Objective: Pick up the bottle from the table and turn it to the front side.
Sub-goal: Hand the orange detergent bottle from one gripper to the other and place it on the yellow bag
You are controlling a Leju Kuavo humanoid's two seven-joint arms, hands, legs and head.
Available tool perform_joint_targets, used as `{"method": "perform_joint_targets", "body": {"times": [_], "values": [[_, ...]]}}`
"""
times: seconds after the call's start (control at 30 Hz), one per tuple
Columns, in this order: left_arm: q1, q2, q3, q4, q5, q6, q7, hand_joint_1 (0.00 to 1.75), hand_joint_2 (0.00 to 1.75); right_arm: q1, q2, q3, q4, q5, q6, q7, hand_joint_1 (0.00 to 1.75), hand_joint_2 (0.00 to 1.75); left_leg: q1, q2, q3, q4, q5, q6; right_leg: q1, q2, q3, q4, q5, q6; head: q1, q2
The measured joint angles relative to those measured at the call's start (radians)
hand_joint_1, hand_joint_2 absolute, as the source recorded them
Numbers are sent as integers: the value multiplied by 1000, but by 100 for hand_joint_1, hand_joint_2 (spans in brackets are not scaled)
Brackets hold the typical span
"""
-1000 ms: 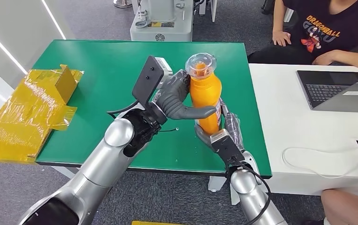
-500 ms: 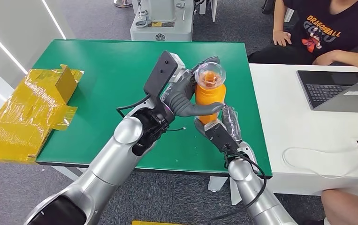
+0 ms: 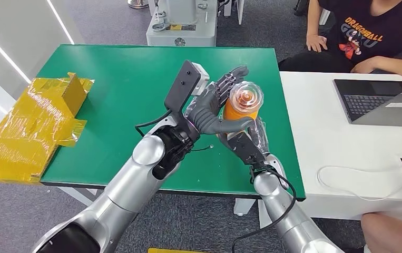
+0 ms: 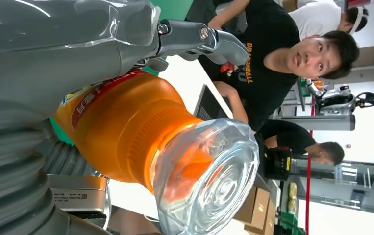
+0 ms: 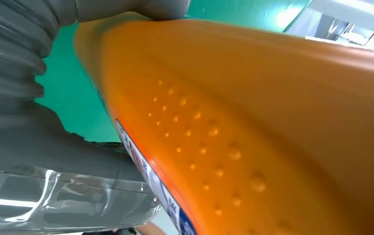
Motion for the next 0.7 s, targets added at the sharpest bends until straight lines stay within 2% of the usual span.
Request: {"method": "perform_joint_targets", "body": {"times": [0.2,0.27,0.7], "values": [[30,-1,-13,42,-174,115,-136,0,175,-10,14,23,24,-39,-22,-6,175,175,0,0,0,0,0,0,0,0,0,0,0,0,0,0],[34,-2,-14,54,-196,130,-157,0,175,-11,20,28,31,-52,-25,-2,175,175,0,0,0,0,0,0,0,-1,0,0,0,0,0,0],[34,-19,-14,91,-202,139,-155,0,175,-12,23,36,68,-78,-33,6,175,175,0,-1,-1,0,0,0,0,-1,0,0,0,0,0,0]]}}
